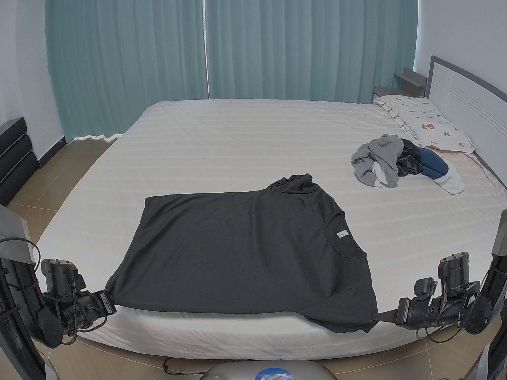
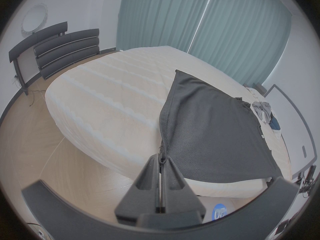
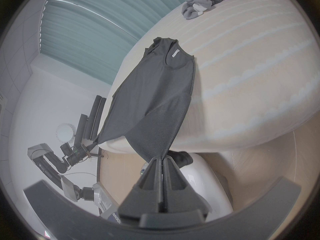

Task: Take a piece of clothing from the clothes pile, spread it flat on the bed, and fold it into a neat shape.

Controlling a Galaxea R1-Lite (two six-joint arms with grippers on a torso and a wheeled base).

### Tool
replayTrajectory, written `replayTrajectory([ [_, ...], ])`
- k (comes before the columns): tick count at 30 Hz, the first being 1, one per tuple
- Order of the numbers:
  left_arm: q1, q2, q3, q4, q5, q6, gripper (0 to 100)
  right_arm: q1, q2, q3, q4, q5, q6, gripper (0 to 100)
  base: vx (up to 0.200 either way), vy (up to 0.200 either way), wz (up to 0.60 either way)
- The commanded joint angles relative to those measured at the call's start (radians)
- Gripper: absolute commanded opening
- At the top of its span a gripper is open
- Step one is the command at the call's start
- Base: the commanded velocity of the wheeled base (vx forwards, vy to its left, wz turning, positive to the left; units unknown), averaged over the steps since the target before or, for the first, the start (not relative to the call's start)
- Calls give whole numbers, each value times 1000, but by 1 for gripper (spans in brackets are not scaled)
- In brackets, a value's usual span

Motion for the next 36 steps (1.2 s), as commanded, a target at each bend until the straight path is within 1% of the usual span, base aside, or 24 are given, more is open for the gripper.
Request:
replayTrajectory([
  [1, 0, -19, 13, 22, -1, 6, 0, 1, -8, 38, -1, 2, -16, 0, 0, 0, 0],
  [6, -5, -23, 13, 102, 0, 45, 0, 1, -5, 57, 2, 4, -46, 0, 0, 0, 0],
  [9, -3, -31, 13, 120, 2, 58, 0, 1, -5, 57, 7, 4, -48, 0, 0, 0, 0],
  [10, -3, -49, 13, 159, 5, 71, 0, 1, -8, 57, 13, 4, -48, 0, 0, 0, 0],
  [14, -3, -108, 13, 236, 7, 101, 0, 4, -20, 57, 36, 4, -51, 0, 0, 0, 0],
  [18, -5, -141, 13, 311, 10, 134, 0, 4, -52, 57, 101, 4, -91, 0, 0, 0, 0],
  [19, -5, -141, 13, 311, 10, 134, 0, 4, -52, 57, 101, 4, -91, 0, 0, 0, 0],
  [21, -6, -145, 15, 334, 11, 143, 0, 4, -77, 57, 162, 4, -126, 0, 0, 0, 0],
  [24, -5, -145, 15, 351, 14, 154, 0, 4, -92, 57, 208, 4, -160, 0, 0, 0, 0],
  [29, -5, -163, 15, 394, 20, 167, 0, 3, -124, 57, 251, 4, -180, 0, 0, 0, 0],
  [33, -5, -220, 15, 470, 22, 206, 0, 3, -198, 57, 318, 4, -192, 0, 0, 0, 0],
  [34, -5, -220, 15, 470, 22, 206, 0, 3, -198, 57, 318, 4, -192, 0, 0, 0, 0],
  [36, -5, -253, 13, 532, 22, 235, 0, 4, -221, 57, 360, 4, -209, 0, 0, 0, 0],
])
